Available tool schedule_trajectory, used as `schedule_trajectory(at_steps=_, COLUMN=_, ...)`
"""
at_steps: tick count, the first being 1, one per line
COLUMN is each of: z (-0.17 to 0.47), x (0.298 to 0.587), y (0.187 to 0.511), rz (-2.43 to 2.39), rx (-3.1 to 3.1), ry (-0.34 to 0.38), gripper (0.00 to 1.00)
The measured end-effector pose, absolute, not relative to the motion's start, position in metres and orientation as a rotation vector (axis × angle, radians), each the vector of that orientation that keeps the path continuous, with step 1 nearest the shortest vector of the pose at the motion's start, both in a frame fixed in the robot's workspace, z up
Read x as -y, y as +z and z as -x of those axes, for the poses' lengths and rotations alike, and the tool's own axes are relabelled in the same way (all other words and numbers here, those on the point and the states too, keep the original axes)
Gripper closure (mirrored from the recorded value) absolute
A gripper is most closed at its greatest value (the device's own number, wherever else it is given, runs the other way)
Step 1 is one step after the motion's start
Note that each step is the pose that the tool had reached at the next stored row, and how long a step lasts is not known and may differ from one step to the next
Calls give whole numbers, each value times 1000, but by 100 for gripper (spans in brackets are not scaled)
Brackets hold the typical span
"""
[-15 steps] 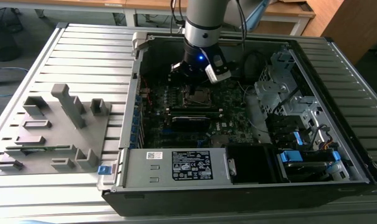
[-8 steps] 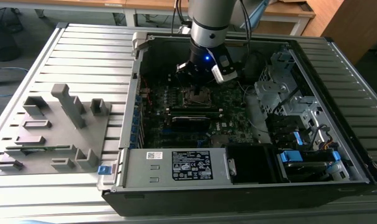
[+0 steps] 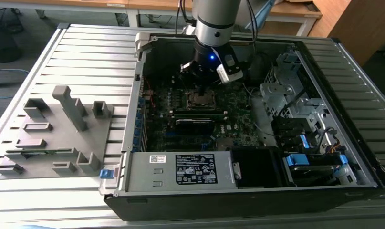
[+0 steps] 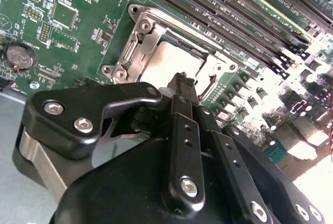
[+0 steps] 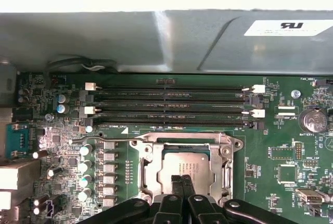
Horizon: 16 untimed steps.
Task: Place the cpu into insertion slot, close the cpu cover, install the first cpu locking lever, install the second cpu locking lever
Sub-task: 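Close the cpu cover, then install the first cpu locking lever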
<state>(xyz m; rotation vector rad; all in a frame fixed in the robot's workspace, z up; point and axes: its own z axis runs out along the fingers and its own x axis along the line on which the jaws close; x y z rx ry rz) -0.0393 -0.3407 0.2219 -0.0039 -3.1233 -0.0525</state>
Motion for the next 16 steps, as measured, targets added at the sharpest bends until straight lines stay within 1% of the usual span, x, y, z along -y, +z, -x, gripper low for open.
schedule_trajectory(at_steps=16, z=36, x=341, y=222, rz=4, rx=3140, ry=-52, gripper=89)
